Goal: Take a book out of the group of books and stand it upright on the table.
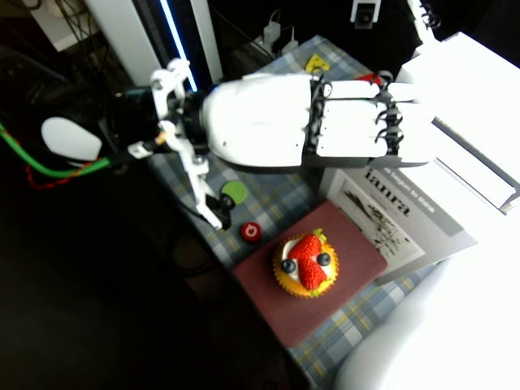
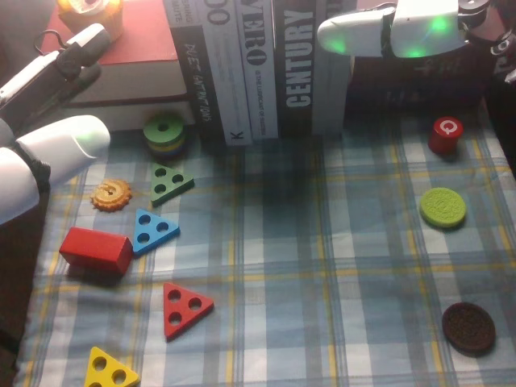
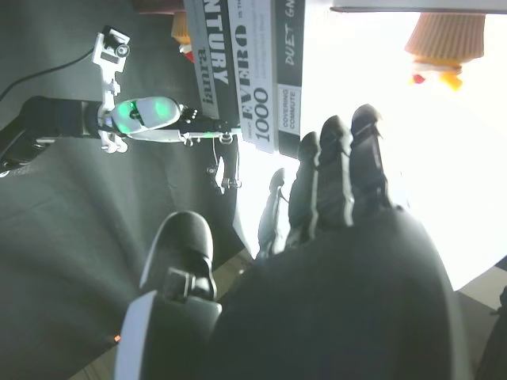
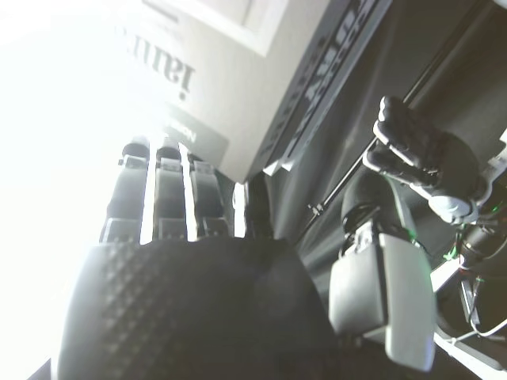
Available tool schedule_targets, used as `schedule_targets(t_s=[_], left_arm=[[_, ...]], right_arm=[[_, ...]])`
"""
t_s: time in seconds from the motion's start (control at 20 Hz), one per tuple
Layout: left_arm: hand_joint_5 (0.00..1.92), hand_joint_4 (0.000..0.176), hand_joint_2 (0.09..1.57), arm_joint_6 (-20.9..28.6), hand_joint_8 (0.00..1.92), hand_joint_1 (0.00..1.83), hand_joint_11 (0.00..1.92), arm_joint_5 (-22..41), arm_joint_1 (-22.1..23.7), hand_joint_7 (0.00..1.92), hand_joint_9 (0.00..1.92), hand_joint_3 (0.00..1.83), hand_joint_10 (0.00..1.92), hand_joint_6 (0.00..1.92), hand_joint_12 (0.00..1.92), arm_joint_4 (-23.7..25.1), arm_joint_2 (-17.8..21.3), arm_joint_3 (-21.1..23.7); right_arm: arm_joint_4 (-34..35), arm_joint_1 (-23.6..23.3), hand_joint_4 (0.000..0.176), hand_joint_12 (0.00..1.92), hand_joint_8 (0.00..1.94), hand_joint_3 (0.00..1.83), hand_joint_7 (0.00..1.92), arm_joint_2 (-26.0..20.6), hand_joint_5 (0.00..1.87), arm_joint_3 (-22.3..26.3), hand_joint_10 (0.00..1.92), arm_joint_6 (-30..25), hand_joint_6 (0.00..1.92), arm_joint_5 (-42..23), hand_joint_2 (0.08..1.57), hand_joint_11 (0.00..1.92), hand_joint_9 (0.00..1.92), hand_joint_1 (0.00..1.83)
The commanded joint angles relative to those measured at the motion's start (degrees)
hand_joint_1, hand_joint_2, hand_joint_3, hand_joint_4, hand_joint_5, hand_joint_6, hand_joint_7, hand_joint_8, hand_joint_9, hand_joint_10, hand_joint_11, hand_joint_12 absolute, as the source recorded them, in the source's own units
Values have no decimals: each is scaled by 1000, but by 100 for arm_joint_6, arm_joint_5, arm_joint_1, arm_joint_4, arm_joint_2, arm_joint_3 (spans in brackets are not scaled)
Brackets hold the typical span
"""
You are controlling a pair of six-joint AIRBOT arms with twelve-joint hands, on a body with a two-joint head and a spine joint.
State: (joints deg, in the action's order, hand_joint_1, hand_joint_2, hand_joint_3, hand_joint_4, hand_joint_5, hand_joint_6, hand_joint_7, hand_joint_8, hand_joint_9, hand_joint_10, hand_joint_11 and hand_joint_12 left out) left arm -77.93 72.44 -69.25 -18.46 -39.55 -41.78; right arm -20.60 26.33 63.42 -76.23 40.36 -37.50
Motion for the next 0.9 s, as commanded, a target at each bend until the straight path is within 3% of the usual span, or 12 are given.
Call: schedule_targets(t_s=[0.0, 0.5, 0.85], left_arm=[[34, 176, 1357, 43, 6, 37, 0, 721, 75, 141, 94, 1, 3, 2, 0, 44, -35, -18], [51, 176, 1365, 74, 3, 61, 0, 757, 74, 142, 77, 1, 2, 2, 0, 16, -43, 6], [56, 176, 1365, 78, 1, 46, 0, 772, 73, 125, 73, 0, 1, 1, 0, 4, -44, 1]], right_arm=[[115, -87, 176, 0, 0, 0, 0, -9, 115, -6, 0, 4, 3, -491, 1111, 0, 0, 0], [-207, -87, 176, 0, 0, 0, 0, -444, 104, 392, 0, 4, 0, -380, 1117, 0, 0, 0], [-477, -87, 176, 0, 0, 0, 0, -425, 125, 445, 0, 4, 7, -356, 1109, 0, 0, 0]])
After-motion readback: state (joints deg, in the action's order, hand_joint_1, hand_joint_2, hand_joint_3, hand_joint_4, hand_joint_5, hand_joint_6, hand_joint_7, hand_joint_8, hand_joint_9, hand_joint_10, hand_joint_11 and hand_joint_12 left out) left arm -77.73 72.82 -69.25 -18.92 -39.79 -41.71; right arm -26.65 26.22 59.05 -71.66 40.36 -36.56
